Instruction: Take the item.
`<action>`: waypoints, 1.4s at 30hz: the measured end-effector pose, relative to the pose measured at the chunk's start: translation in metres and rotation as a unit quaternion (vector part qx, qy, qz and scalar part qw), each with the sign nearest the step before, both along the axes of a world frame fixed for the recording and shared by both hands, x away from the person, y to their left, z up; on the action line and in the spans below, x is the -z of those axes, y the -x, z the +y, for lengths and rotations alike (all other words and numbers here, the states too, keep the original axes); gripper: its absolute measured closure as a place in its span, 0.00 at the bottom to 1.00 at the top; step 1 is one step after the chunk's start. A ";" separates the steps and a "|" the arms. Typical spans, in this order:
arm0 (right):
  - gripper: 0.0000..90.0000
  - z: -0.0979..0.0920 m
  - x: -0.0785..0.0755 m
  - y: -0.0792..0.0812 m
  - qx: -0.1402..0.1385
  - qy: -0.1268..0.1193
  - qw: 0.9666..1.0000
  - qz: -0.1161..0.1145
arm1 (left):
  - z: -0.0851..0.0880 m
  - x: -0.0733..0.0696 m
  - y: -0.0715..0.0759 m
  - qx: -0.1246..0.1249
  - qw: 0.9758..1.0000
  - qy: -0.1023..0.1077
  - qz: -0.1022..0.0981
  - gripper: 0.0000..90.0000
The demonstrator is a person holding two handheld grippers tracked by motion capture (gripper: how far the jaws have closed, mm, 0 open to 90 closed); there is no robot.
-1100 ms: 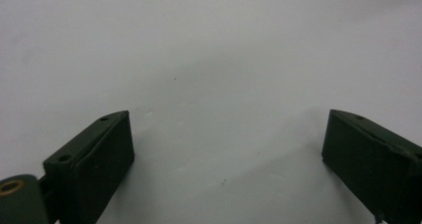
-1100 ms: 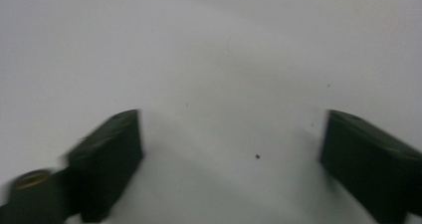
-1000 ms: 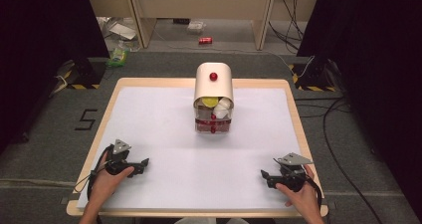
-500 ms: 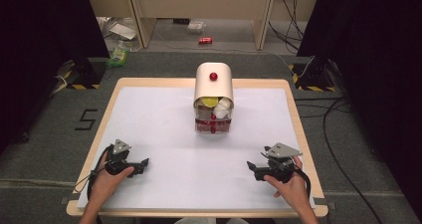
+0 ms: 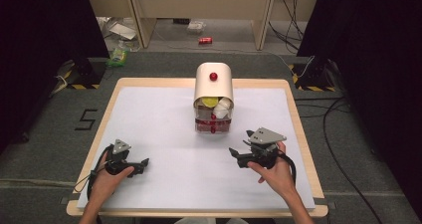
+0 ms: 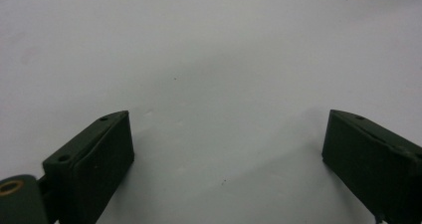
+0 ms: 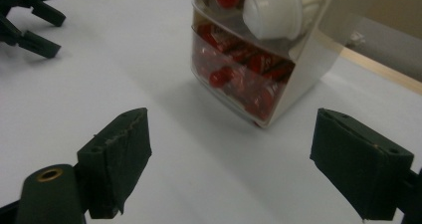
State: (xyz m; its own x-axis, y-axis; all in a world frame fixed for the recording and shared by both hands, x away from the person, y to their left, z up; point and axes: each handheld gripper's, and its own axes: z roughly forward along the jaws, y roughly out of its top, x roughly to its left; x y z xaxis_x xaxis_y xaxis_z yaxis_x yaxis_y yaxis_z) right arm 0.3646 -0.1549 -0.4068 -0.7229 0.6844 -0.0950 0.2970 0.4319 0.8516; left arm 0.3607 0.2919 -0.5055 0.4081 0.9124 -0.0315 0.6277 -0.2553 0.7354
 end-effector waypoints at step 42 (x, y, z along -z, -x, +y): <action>0.24 0.066 -0.038 -0.070 -0.023 0.016 0.999 -0.033 | 0.000 0.000 0.000 0.000 1.000 0.002 0.000 0.06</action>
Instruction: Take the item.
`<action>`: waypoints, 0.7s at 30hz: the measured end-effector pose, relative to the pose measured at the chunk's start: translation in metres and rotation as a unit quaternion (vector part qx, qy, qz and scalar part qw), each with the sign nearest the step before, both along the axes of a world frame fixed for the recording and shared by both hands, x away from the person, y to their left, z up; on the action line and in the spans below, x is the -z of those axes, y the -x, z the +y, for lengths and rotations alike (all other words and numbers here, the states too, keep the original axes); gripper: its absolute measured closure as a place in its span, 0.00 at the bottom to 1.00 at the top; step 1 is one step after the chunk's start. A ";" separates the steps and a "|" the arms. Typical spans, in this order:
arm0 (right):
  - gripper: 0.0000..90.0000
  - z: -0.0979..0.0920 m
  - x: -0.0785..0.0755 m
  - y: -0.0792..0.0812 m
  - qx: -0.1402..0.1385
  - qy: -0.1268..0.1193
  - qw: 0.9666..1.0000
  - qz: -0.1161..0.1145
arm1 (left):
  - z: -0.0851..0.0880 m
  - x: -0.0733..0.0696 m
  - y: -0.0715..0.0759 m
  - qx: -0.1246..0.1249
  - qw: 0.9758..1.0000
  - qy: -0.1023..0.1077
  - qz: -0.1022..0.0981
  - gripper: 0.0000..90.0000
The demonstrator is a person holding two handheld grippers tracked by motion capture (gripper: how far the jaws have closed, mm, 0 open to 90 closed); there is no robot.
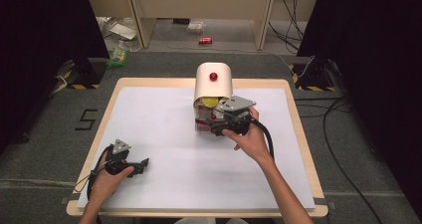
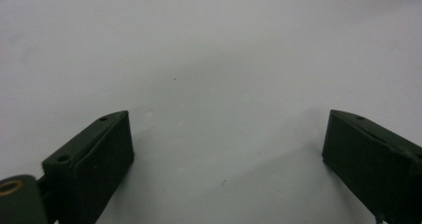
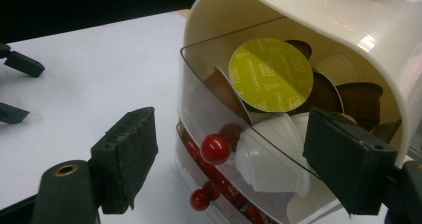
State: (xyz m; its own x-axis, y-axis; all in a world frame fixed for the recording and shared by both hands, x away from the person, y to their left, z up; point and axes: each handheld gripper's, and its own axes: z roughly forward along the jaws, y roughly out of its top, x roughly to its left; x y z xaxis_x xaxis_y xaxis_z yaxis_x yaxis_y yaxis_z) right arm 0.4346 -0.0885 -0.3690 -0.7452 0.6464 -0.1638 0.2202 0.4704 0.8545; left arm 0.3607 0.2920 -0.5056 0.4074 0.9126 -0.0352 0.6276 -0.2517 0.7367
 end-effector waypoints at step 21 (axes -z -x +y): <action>0.25 -0.004 0.002 0.009 -0.021 0.009 1.000 0.018 | 0.000 0.000 0.000 0.000 1.000 -0.001 0.000 0.06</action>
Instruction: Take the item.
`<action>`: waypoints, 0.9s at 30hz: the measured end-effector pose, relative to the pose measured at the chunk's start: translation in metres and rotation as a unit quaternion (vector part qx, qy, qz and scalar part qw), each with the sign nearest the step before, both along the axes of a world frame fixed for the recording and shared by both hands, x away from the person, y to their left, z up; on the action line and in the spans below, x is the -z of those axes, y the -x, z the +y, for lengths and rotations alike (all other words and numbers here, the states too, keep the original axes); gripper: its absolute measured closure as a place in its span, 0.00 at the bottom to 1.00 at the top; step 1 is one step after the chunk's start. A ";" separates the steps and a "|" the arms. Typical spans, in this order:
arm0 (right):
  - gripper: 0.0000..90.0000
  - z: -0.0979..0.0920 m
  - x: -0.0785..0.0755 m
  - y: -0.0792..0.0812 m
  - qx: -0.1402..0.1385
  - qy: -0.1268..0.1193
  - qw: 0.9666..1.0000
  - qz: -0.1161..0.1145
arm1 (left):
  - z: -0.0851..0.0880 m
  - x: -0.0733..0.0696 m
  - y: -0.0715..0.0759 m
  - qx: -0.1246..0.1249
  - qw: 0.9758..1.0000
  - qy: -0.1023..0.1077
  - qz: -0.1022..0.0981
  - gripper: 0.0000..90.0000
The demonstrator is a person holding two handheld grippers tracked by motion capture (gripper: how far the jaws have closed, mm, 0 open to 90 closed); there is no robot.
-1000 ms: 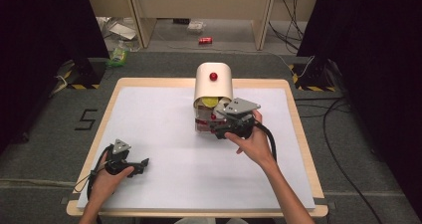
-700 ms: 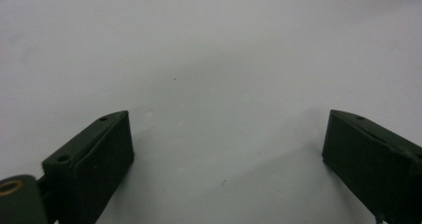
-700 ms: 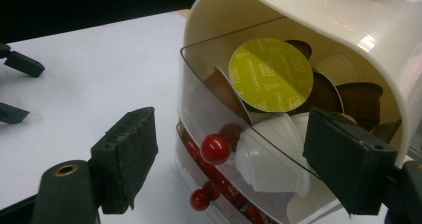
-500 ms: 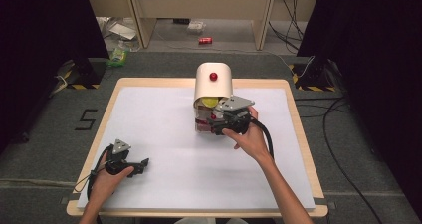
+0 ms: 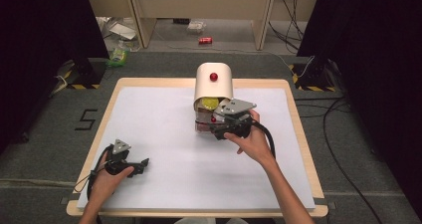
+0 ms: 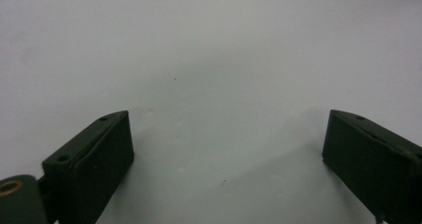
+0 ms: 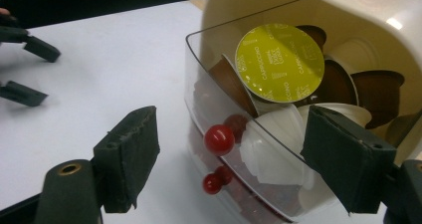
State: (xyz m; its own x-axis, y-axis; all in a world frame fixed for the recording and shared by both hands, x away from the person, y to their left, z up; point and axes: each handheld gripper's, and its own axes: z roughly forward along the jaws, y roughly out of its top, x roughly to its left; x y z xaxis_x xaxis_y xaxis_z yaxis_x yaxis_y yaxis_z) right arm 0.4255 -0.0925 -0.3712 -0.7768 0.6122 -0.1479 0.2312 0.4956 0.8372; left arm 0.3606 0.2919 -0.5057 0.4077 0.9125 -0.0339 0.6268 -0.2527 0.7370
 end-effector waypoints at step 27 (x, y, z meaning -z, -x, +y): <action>0.27 -0.006 0.012 0.053 -0.028 0.011 1.000 -0.006 | 0.000 0.000 0.000 0.000 1.000 -0.001 -0.001 0.06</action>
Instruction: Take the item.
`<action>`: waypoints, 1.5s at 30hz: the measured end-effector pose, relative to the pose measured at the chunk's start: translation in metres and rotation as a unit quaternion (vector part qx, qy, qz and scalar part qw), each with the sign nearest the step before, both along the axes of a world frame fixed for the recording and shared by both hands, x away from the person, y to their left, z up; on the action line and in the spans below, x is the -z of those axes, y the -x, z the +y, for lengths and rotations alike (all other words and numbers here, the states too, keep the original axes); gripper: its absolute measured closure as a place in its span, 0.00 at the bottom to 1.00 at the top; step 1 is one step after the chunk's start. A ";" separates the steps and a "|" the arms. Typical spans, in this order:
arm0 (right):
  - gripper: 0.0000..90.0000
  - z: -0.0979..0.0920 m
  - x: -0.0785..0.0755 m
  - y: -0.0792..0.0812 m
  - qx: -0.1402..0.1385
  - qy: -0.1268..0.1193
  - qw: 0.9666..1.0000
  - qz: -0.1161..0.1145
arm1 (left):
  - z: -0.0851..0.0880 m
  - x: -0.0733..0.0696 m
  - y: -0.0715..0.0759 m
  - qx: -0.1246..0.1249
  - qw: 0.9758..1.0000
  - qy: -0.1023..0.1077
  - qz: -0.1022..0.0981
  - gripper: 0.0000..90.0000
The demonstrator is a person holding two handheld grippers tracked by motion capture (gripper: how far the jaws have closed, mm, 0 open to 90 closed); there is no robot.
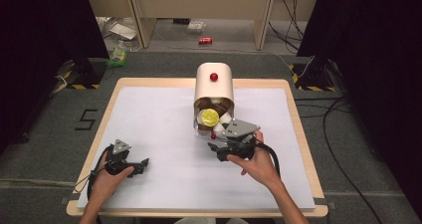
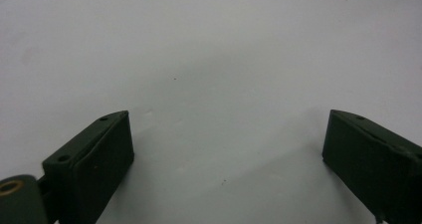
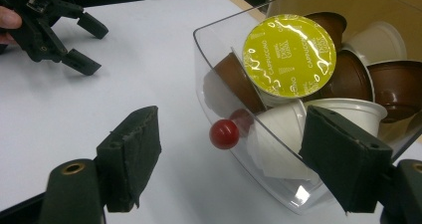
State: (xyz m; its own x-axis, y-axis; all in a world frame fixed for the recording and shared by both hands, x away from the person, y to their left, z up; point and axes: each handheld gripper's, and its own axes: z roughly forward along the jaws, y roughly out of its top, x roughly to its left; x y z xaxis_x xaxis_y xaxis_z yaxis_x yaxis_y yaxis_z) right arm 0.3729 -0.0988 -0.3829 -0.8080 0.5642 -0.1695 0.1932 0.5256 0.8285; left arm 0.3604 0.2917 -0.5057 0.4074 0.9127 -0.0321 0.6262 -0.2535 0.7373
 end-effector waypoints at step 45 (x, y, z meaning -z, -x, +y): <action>0.33 0.018 -0.018 -0.024 0.059 -0.053 0.997 0.001 | 0.000 0.000 0.000 0.000 1.000 0.000 0.000 0.06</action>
State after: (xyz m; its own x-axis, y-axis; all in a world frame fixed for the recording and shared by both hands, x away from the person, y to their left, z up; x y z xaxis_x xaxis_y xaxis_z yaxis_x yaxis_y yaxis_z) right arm 0.3972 -0.0811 -0.3651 -0.7345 0.6707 -0.1032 0.2500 0.4089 0.8777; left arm 0.3605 0.2917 -0.5057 0.4073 0.9127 -0.0321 0.6262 -0.2535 0.7373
